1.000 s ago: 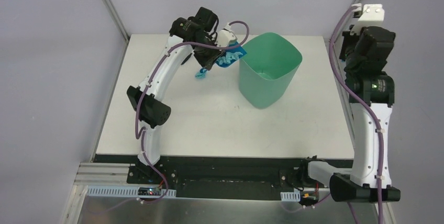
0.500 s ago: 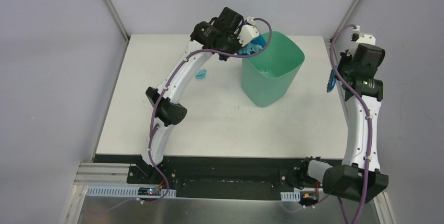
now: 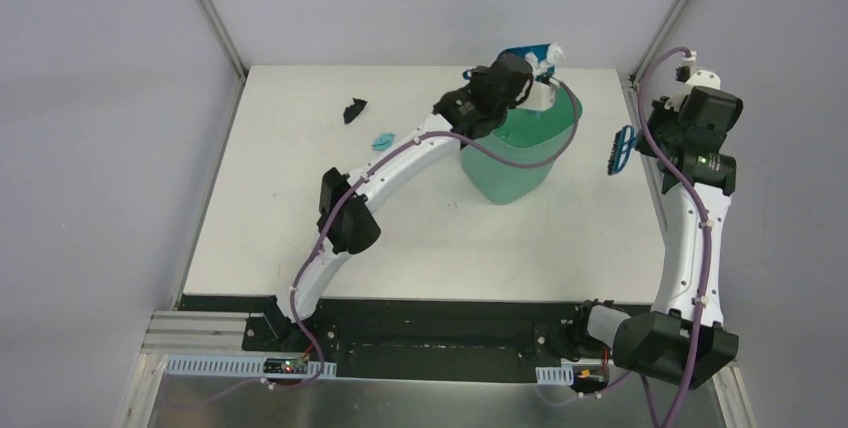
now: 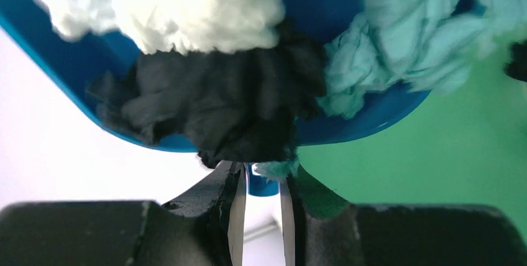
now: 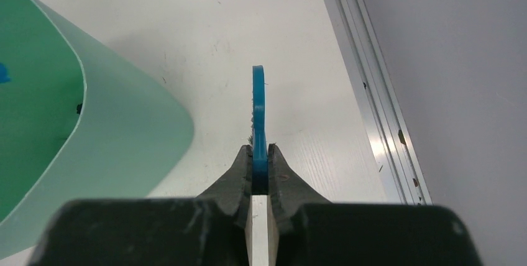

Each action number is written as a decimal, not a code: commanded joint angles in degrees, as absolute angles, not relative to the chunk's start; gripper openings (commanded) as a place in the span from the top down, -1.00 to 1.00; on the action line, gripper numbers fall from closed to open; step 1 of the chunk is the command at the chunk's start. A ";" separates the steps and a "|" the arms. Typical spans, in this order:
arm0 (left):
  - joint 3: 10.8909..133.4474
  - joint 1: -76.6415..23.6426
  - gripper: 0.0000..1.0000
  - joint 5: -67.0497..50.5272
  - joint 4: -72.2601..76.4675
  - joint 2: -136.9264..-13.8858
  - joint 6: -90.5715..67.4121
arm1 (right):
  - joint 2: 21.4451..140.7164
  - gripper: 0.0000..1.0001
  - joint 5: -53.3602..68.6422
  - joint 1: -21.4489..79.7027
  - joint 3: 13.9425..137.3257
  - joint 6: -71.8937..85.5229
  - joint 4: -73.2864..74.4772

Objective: Sweep away the paper scraps from the table

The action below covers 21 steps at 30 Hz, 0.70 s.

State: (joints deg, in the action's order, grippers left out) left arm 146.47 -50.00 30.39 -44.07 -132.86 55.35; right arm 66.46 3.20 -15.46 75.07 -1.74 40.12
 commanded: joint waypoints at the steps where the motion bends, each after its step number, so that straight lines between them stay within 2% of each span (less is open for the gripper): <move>1: 133.27 -51.68 1.00 43.37 -1.36 -132.53 91.20 | 64.75 1.00 5.67 -16.50 75.09 -0.18 38.14; 3: 128.81 -51.60 1.00 42.26 11.78 -132.45 101.49 | 64.38 1.00 6.20 -16.73 74.97 -0.18 38.21; 8: 127.23 -51.49 1.00 38.37 15.76 -130.82 107.04 | 64.48 1.00 7.21 -17.01 74.74 -0.18 38.08; 13: 116.80 -51.24 1.00 32.43 32.01 -126.33 122.01 | 64.56 1.00 8.16 -17.30 74.89 1.42 38.06; 21: 118.50 -50.02 1.00 33.47 27.31 -122.74 119.00 | 64.41 1.00 9.44 -17.40 75.57 1.81 38.55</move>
